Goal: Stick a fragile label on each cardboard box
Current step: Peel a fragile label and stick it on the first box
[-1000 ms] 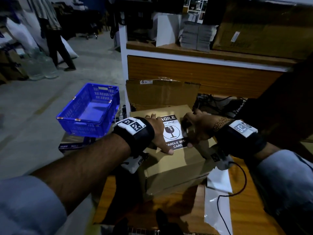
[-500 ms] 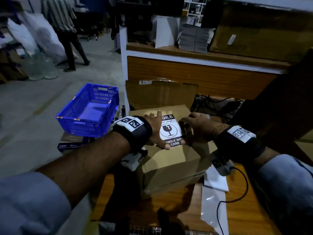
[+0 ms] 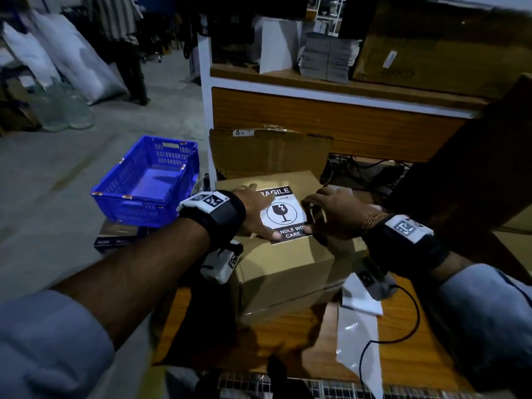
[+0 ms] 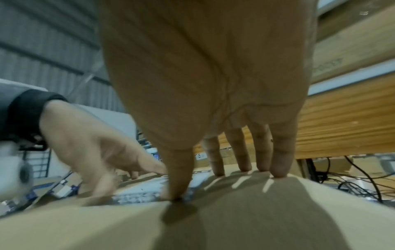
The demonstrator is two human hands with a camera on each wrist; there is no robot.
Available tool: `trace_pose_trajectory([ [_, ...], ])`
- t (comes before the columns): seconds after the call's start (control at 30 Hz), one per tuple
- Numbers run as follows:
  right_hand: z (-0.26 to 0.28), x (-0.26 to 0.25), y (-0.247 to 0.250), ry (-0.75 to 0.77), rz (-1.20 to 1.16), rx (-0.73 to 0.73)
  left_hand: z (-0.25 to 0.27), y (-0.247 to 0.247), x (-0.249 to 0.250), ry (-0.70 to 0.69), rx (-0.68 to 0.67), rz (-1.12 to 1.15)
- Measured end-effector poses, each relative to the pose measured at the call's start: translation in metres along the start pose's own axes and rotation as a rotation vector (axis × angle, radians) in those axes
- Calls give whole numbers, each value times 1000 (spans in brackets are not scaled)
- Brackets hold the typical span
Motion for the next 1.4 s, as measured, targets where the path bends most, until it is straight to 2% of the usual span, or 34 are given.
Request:
trace_pose_trajectory([
  [0.1,-2,8,3,19,-7,-43,7,-2,3,-32,9,46],
  [0.37,-4,-6,0,103,-16,-23,9,12,1,48,-51,61],
  [0.57,-28,6,0,16,2,-242,13,16,6,74,-71,-39],
  [0.73,-48,6,10,37,-44,-395,11,7,-1,112,-83,-117],
  [0.93,-56,2,21,-21,-68,-502,0,-7,-20,94,-130,-89],
  [1.0,-55,3,20,3,-91,-474,2,-6,-21,69,-130,-40],
  [1.1,-52,6,12,80,-194,-340,9,3,-14,17,-115,96],
  [1.2,-56,12,-2,96,-377,-316,8,4,-4,-38,-59,74],
  [1.27,-51,16,-2,69,-283,-327,0,-3,-3,-52,-52,22],
  [1.33,-41,6,9,113,-123,-357,-7,-7,-9,-2,-75,-25],
  [1.4,-37,0,17,135,-80,-356,-9,-6,-20,48,-109,-54],
])
Point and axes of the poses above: each hand's wrist, its own z-axis away from the middle knuckle, its own y-axis out of the back of the hand, x = y × z, the point moved 2 cm from there along -z, towards the middle knuckle, and after that the axes turned 4 degrees about y, right-handed, at the moved point
